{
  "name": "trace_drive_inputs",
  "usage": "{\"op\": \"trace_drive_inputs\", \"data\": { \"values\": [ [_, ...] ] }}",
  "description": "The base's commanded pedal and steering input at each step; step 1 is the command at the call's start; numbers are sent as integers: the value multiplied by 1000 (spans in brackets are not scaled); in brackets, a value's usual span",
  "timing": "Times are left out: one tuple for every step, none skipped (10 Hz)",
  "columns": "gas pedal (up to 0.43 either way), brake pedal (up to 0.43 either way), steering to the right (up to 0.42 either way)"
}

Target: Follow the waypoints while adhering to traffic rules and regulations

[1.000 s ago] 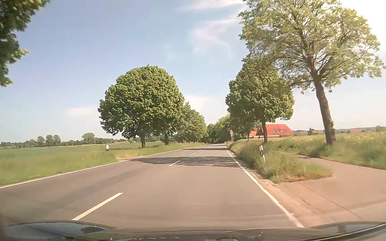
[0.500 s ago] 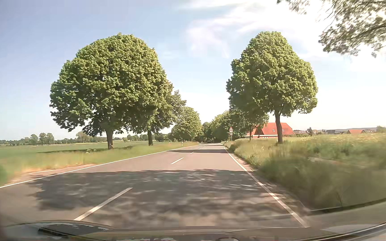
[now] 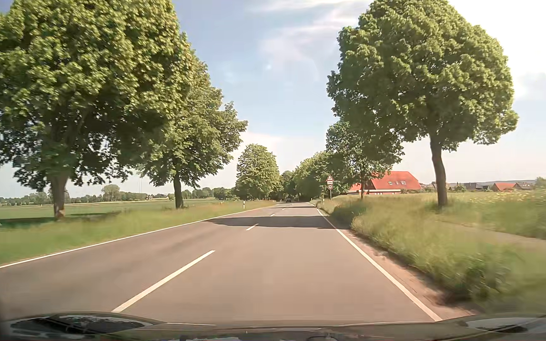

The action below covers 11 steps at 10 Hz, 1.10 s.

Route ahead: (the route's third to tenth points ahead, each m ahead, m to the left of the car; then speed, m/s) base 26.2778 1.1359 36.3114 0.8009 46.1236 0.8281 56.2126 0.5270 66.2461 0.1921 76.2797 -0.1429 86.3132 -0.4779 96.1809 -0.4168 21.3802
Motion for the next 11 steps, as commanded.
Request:
{"op": "trace_drive_inputs", "data": {
  "values": [
    [0,0,6],
    [0,0,6],
    [0,0,7],
    [0,0,8],
    [0,0,8],
    [8,0,8],
    [8,0,8],
    [20,0,7],
    [28,0,7],
    [47,0,6],
    [59,0,5]
  ]
}}
